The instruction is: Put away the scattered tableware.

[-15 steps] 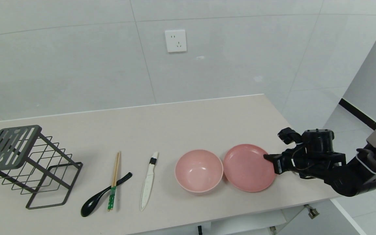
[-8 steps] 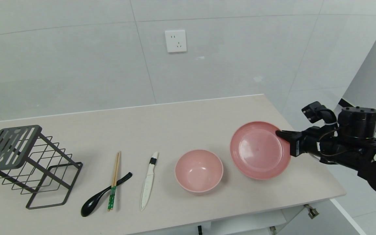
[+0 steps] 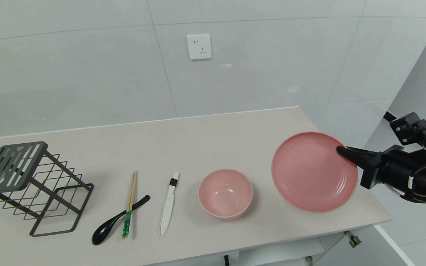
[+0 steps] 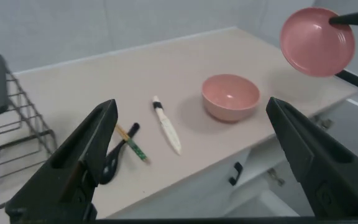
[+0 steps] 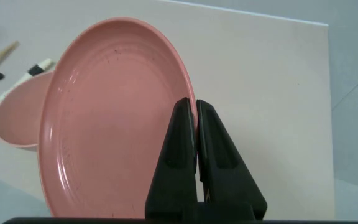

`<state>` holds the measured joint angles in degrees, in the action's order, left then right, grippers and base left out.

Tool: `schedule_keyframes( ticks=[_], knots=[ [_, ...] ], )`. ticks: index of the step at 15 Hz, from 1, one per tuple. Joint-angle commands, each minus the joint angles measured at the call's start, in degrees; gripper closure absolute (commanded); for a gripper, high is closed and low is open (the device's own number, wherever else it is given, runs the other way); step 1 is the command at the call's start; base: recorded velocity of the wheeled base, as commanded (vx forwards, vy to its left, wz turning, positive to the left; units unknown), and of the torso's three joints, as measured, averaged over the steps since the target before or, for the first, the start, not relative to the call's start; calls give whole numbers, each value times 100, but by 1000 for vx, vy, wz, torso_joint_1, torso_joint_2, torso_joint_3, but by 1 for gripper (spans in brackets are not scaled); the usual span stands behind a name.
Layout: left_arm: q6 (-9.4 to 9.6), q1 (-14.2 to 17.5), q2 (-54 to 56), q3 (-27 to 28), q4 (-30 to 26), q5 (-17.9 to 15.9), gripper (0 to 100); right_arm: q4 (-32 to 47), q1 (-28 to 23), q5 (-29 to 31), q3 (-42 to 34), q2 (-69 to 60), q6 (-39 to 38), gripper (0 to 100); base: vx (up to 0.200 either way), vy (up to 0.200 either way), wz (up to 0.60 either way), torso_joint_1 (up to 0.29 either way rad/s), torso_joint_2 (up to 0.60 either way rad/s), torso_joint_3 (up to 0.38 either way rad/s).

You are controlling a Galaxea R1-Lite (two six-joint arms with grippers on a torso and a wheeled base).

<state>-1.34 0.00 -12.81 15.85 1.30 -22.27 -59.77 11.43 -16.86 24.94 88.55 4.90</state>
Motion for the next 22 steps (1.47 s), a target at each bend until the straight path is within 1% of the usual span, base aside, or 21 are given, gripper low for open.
schedule_keyframes(
  ticks=[1,2,3,4,6,7,8,9,10,11,13,15,16,17,18,19,22],
  knots=[
    [-7,-9,-1065,15,230,-489,0,-140,-27,-2,-481,-488,-138,100,0,0,0,0,0,0],
    [-7,-9,-1391,24,388,-612,0,-140,-133,-2,-587,-602,-218,100,0,0,0,0,0,0],
    [2,-18,-1742,6,669,-647,0,-140,-212,7,-622,-699,-253,100,0,0,0,0,0,0],
    [11,-97,-2023,-64,872,-647,0,-140,-282,7,-631,-831,-411,100,0,0,0,0,0,0],
    [11,-387,-2401,-135,1030,-647,0,-149,-519,-2,-631,-1068,-622,100,0,0,0,0,0,0],
    [11,-606,-2771,-135,1091,-647,0,-167,-941,-2,-657,-1279,-639,100,0,0,0,0,0,0],
    [20,-694,-3105,-117,1197,-647,0,-246,-1267,-2,-780,-1446,-622,100,0,0,0,0,0,0],
    [11,-765,-3438,-99,1425,-647,0,-342,-1381,-2,-965,-1648,-622,100,0,0,0,0,0,0],
    [11,-817,-3632,-82,1592,-647,0,-377,-1372,-2,-1062,-1745,-631,100,0,0,0,0,0,0],
    [20,-958,-4019,-64,1917,-629,0,-448,-1363,-10,-1325,-1921,-631,100,0,0,0,0,0,0],
    [29,-1204,-4651,-55,2322,-568,0,-465,-1337,-10,-1158,-2079,-639,100,0,0,0,0,0,0],
    [2,-1248,-4950,59,2392,-401,0,-474,-1337,-10,-1237,-2114,-639,100,0,0,0,0,0,0],
    [-7,-1292,-5258,270,2392,-348,0,-474,-1328,-10,-1264,-2123,-639,100,0,0,0,0,0,0],
    [-7,-1336,-5372,358,2392,-304,0,-483,-1328,-10,-1264,-2132,-639,100,0,0,0,0,0,0],
    [-15,-1433,-5715,577,2401,12,0,-483,-1328,-10,-1281,-2158,-639,100,0,0,0,0,0,0],
    [-15,-1512,-5935,692,2401,109,0,-483,-1337,-10,-1281,-2176,-639,100,0,0,0,0,0,0],
    [-7,-1793,-6462,859,2436,215,0,-483,-1337,-10,-1281,-2211,-639,100,0,0,0,0,0,0]
  ],
)
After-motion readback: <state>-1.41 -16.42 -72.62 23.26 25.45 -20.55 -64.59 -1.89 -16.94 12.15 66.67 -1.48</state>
